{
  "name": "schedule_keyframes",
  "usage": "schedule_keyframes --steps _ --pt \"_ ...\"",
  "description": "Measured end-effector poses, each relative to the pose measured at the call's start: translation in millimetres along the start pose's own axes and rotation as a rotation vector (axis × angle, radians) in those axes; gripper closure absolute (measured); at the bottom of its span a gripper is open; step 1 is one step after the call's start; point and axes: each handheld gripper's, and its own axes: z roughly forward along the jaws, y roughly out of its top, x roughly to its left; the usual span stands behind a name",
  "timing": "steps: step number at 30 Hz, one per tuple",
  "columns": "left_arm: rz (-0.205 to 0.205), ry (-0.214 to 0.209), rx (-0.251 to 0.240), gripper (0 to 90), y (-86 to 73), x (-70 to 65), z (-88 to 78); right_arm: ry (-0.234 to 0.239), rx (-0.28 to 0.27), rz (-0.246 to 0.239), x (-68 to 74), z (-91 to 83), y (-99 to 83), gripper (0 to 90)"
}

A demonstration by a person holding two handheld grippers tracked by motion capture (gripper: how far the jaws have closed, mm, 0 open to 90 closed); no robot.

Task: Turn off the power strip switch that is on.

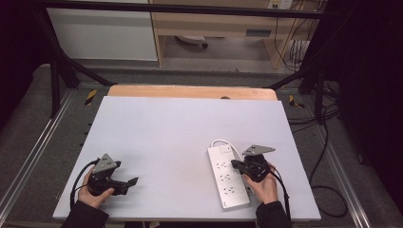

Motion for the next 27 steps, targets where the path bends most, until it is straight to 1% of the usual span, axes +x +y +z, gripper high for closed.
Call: schedule_keyframes --steps 11,27 --pt "0.0 0.0 0.001 5.0 0.1 -0.2 0.0 0.001 0.005 -0.003 0.0 -0.4 -0.1 90.0" --pt "0.0 0.0 -0.002 5.0 0.0 -0.2 -0.3 -0.002 -0.005 -0.003 -0.6 0.9 -1.0 90.0"
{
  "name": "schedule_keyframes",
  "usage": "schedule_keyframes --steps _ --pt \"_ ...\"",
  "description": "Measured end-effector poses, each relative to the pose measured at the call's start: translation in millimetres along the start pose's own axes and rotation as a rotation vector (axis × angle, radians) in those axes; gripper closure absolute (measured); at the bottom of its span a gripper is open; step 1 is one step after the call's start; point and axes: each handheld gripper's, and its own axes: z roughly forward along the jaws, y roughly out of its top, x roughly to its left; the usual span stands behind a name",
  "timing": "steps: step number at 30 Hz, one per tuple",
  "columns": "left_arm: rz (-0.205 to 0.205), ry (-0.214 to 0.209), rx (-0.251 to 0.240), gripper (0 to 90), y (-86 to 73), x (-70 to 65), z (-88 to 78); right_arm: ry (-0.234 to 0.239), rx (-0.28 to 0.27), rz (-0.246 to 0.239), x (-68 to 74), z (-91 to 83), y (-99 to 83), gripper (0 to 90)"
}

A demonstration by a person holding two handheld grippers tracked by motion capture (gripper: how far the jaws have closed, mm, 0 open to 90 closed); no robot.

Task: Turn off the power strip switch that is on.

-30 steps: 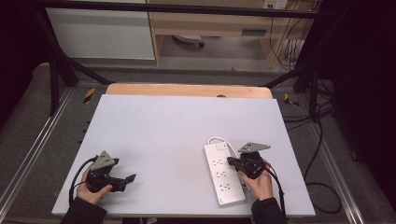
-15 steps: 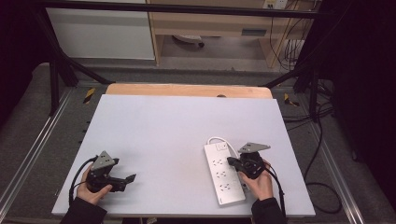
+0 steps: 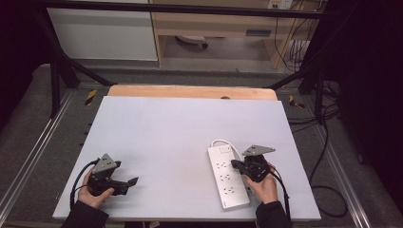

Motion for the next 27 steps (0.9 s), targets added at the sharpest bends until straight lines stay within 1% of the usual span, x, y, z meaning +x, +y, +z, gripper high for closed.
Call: schedule_keyframes --steps 6,16,22,27 --pt "0.0 0.001 0.0 5.0 0.1 -0.1 0.0 -0.001 0.013 -0.007 0.5 0.6 -0.9 90.0" --pt "0.001 0.0 0.0 5.0 0.2 -0.2 0.0 0.002 0.008 -0.008 0.0 0.5 -1.6 90.0" --pt "0.001 0.0 0.002 5.0 0.0 0.0 0.3 -0.01 0.002 -0.012 1.5 1.2 -1.4 90.0" --pt "0.001 0.0 0.001 5.1 -0.1 0.2 0.1 -0.007 -0.01 -0.009 2.1 -1.8 -0.5 87.1"
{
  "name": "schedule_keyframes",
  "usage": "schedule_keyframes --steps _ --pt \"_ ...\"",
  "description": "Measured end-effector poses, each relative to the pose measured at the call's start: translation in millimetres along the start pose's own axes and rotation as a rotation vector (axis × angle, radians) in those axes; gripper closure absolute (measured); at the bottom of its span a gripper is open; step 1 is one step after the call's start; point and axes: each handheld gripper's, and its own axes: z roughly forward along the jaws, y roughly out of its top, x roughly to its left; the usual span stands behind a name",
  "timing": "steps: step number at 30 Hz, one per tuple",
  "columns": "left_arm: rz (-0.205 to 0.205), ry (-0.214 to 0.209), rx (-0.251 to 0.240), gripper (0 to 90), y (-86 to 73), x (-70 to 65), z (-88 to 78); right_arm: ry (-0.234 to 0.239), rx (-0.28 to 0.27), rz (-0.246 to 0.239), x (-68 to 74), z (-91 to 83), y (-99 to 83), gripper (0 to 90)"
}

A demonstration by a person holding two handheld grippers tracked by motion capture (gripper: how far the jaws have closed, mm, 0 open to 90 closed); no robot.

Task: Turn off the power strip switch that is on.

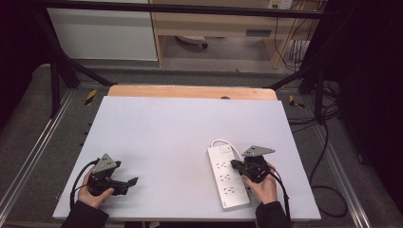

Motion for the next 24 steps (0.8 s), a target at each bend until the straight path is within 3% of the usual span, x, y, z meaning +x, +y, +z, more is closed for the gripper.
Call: schedule_keyframes --steps 9,24 --pt "0.0 0.0 0.001 5.0 0.2 -0.2 0.1 0.001 -0.027 0.021 -1.4 -13.3 3.7 74.3" --pt "-0.003 0.002 0.005 5.0 0.1 -0.6 0.8 -0.037 -0.075 0.066 -16.5 -36.6 -6.7 20.9"
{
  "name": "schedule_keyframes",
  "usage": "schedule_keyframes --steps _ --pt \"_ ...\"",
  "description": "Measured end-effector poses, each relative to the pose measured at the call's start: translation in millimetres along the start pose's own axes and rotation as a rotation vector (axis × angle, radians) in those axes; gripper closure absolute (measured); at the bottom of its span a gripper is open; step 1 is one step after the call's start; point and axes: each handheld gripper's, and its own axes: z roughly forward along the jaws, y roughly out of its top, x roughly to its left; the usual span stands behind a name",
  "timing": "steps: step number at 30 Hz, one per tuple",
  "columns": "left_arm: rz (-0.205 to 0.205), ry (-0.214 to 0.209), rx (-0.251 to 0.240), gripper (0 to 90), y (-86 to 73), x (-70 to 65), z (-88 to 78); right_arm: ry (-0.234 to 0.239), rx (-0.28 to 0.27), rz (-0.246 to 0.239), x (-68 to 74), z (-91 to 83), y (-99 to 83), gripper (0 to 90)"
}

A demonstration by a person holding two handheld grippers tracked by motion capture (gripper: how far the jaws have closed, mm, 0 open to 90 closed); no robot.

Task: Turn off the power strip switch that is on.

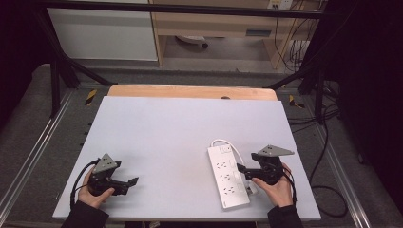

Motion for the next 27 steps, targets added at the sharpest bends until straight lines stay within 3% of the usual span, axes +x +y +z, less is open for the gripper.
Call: schedule_keyframes --steps 5,8,12,16,21,27 --pt "0.0 -0.001 0.0 5.0 0.0 0.1 0.0 -0.024 -0.013 0.008 -8.7 -6.0 -8.4 6.3" --pt "-0.001 -0.002 0.001 5.0 -0.1 0.0 -0.1 -0.038 -0.012 0.029 -14.3 -9.6 -13.4 3.1" --pt "-0.001 -0.001 0.001 5.0 -0.1 0.0 0.1 -0.034 -0.001 0.039 -20.6 -13.3 -21.0 0.9" --pt "-0.001 -0.002 0.0 5.0 0.0 -0.1 0.0 -0.042 0.017 0.012 -25.7 -15.3 -29.3 0.8" --pt "0.0 -0.003 0.001 5.0 -0.2 0.2 -0.1 -0.038 0.046 0.023 -34.0 -15.9 -40.4 1.0" --pt "0.002 -0.002 0.001 5.0 0.0 -0.2 -0.3 -0.026 0.051 -0.002 -41.2 -20.1 -51.3 1.0"
